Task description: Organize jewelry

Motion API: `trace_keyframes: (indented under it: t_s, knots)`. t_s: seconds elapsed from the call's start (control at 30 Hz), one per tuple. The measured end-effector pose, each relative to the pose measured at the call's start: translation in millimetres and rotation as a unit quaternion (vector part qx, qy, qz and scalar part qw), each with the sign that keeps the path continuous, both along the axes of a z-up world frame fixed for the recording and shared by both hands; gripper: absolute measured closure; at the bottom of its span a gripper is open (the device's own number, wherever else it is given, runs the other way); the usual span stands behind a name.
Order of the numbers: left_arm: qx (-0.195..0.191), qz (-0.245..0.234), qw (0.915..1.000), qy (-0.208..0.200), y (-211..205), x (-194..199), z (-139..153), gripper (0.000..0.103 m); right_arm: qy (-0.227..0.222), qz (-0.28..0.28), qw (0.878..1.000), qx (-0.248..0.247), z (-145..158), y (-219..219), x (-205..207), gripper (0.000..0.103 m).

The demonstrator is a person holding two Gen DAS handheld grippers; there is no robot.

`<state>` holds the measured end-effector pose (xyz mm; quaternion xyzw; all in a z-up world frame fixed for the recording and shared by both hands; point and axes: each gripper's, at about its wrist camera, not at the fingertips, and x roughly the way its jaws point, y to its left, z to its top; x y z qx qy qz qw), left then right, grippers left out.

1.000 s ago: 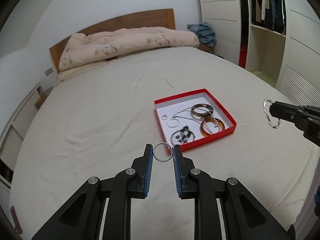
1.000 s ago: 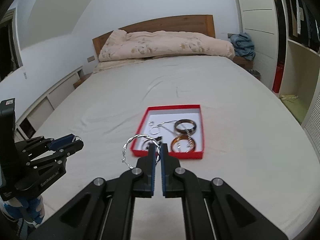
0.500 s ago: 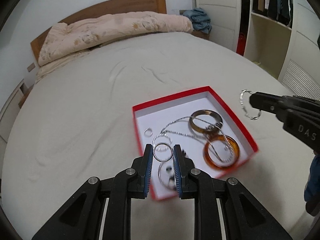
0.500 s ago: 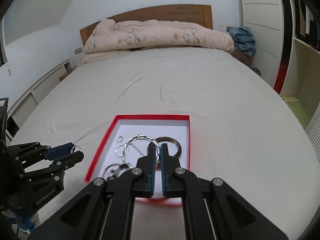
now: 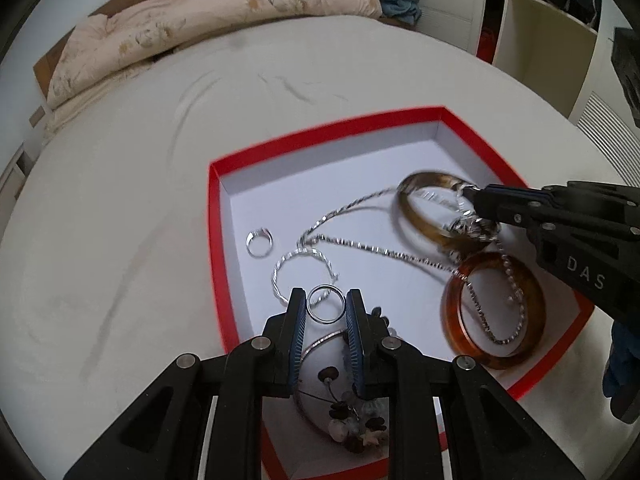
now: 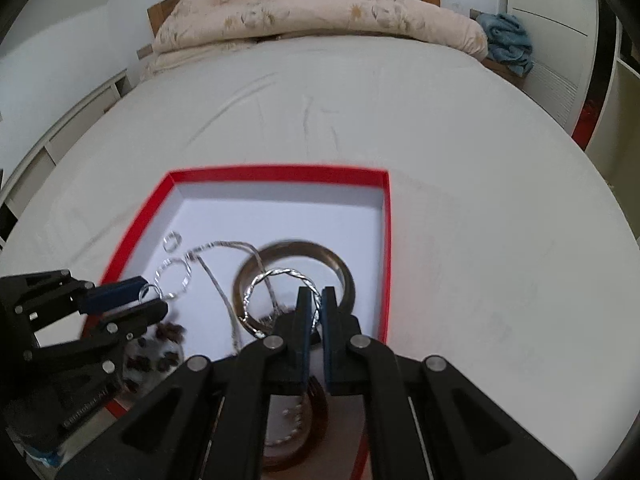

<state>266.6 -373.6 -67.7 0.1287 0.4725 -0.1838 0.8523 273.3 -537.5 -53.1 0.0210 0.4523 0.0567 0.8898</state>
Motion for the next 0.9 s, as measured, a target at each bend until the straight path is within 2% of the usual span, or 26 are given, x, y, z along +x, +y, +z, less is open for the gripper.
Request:
trace_keyframes:
  t_s: [0.27,0.4,0.43,0.47,0.5,0.7,0.9]
  knots:
    - [-0.001,0.003,1.0,0.003,0,-4,-4,0.082,-0.002,-0.009,1.0,-0.005,-1,-6,-9,0.097]
    - [-0.008,0.004,1.0,0.001,2,-7,4,0.067,-0.004,-0.013,1.0,-0.002,5,-7,-17,0.093]
    - [-0.009,0.004,1.0,0.0,3,-8,6,0.063,-0.005,-0.014,1.0,-0.004,7,-7,-19,0.09]
    - [-0.011,0.005,0.9999,-0.002,4,-11,10,0.062,-0.006,-0.017,1.0,-0.008,9,-6,-22,0.077]
    - [-0.013,0.005,0.9999,-0.003,5,-14,12,0.061,-0.006,-0.016,1.0,-0.006,12,-6,-23,0.074]
    - [-0.022,0.018,0.9994,-0.02,23,-37,42,0.054,-0.017,-0.022,1.0,-0.009,38,0,-53,0.072]
    - [-0.034,0.056,0.9972,-0.037,55,-70,76,0.042,-0.032,-0.027,0.999,-0.001,68,12,-94,0.072]
